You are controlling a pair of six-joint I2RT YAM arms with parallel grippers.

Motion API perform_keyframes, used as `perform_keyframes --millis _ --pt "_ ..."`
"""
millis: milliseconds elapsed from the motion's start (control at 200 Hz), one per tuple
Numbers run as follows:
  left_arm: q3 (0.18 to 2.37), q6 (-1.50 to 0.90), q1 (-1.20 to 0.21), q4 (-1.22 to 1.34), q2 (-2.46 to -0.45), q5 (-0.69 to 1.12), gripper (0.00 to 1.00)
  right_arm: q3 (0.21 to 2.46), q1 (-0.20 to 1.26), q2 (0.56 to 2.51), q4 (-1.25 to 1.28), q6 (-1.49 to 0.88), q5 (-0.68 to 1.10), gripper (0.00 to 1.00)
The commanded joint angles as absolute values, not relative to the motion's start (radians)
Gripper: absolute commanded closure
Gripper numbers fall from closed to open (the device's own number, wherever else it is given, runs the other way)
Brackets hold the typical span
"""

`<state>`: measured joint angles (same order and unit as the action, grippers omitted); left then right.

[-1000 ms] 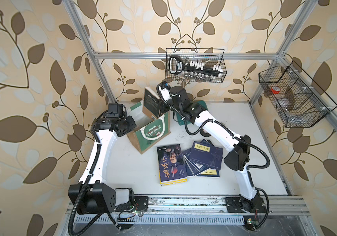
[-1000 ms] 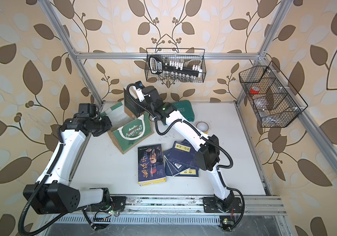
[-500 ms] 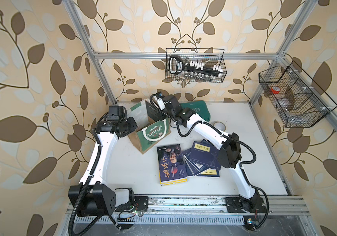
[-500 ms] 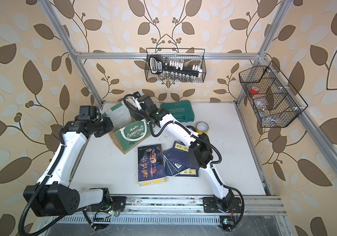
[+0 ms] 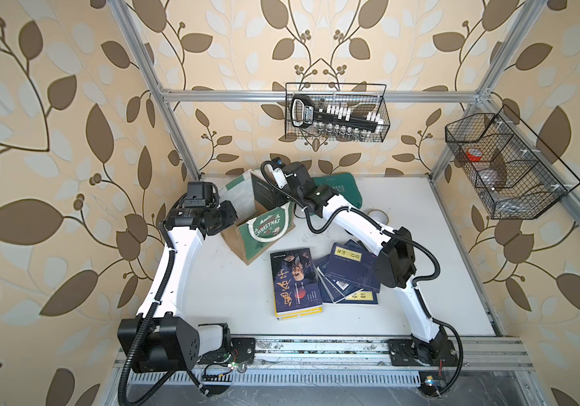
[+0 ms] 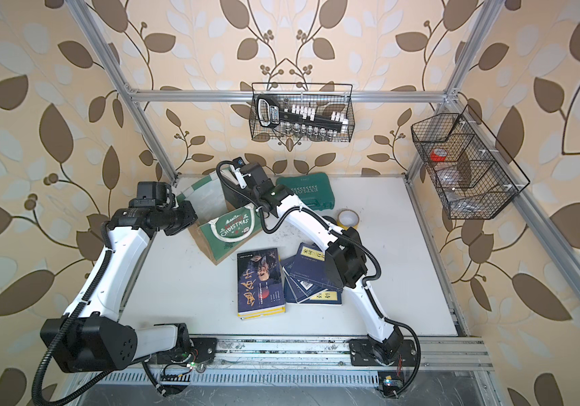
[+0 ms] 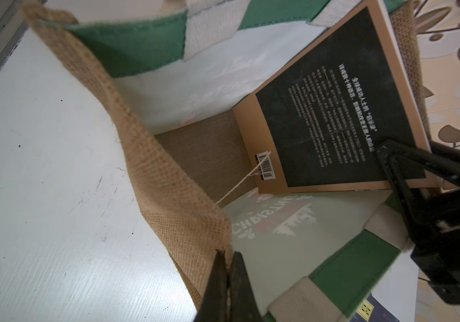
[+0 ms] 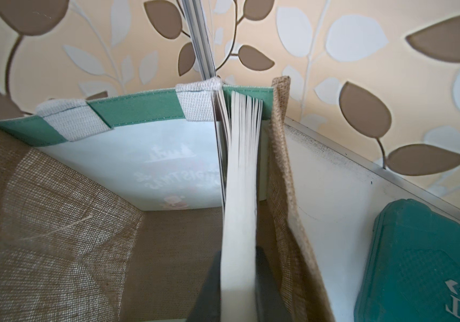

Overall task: Put the books into the canvas bag
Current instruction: Place the book in the canvas bag.

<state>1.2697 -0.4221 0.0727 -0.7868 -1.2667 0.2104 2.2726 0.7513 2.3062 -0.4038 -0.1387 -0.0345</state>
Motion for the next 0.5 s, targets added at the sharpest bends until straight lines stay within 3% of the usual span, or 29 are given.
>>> perform_keyframes --millis 0,140,325,496 --pt "1.264 -0.401 0.069 -0.765 -1.248 0.244 1.00 2.255 0.749 2.328 -0.384 -0.147 -0.022 0.81" --pt "1.268 -0.402 0.069 -0.765 -1.253 0.249 1.00 2.252 0.745 2.324 -0.386 -0.147 -0.022 0.69" --pt "1.275 -0.396 0.069 -0.765 -1.262 0.269 1.00 2.252 0.742 2.320 -0.386 -0.145 -0.021 0.64" --pt "1.277 -0.392 0.069 -0.763 -1.264 0.278 0.79 2.268 0.736 2.311 -0.384 -0.129 -0.005 0.58"
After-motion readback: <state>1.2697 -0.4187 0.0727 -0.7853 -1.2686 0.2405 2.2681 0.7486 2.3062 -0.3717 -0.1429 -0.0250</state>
